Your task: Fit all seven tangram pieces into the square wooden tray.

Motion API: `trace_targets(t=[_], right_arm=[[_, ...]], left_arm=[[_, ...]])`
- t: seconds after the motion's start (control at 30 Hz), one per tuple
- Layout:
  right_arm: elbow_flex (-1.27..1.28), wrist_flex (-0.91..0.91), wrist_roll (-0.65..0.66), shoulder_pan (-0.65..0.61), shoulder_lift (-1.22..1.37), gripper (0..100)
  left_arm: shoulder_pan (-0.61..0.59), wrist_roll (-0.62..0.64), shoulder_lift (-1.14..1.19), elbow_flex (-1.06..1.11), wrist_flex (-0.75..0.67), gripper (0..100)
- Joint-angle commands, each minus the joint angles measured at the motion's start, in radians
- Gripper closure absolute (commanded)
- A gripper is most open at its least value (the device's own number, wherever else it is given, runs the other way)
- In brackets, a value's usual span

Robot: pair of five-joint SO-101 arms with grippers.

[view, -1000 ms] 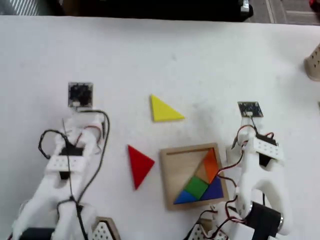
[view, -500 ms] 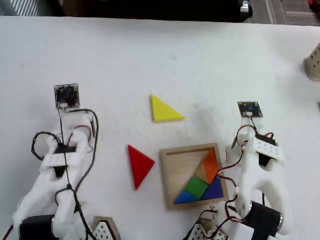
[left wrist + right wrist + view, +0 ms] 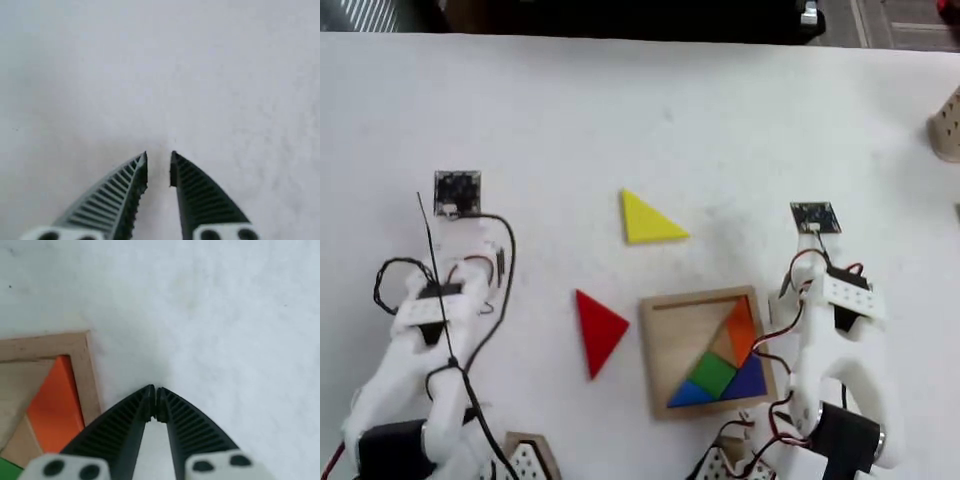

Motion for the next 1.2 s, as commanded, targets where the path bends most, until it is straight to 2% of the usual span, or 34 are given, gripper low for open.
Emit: trace_targets(t=[0.0, 0.43, 0.63, 0.7, 0.8, 0.87, 1.17], right_arm=[[-0.005, -0.012, 0.000, -0.010, -0.036, 98.1], [-0.003, -0.010, 0.002, -0.012, -0.036, 98.1], [-0.003, -0.010, 0.000, -0.012, -0.036, 98.1], [-0.003, -0.010, 0.000, -0.012, -0.036, 98.1], [-0.003, -0.008, 0.000, -0.012, -0.036, 98.1], [-0.003, -0.008, 0.000, -0.012, -0.036, 98.1], [-0.003, -0.012, 0.000, -0.028, -0.036, 98.1]], left_arm=[[-0.012, -0.028, 0.036, -0.077, 0.037, 81], [-0.013, -0.032, 0.041, -0.081, 0.046, 81], [-0.062, -0.029, 0.050, -0.157, 0.167, 82], [-0.061, -0.031, 0.050, -0.157, 0.170, 86], [-0.061, -0.032, 0.050, -0.157, 0.167, 99], [-0.061, -0.032, 0.051, -0.157, 0.167, 96], [-0.071, -0.034, 0.050, -0.144, 0.164, 98]])
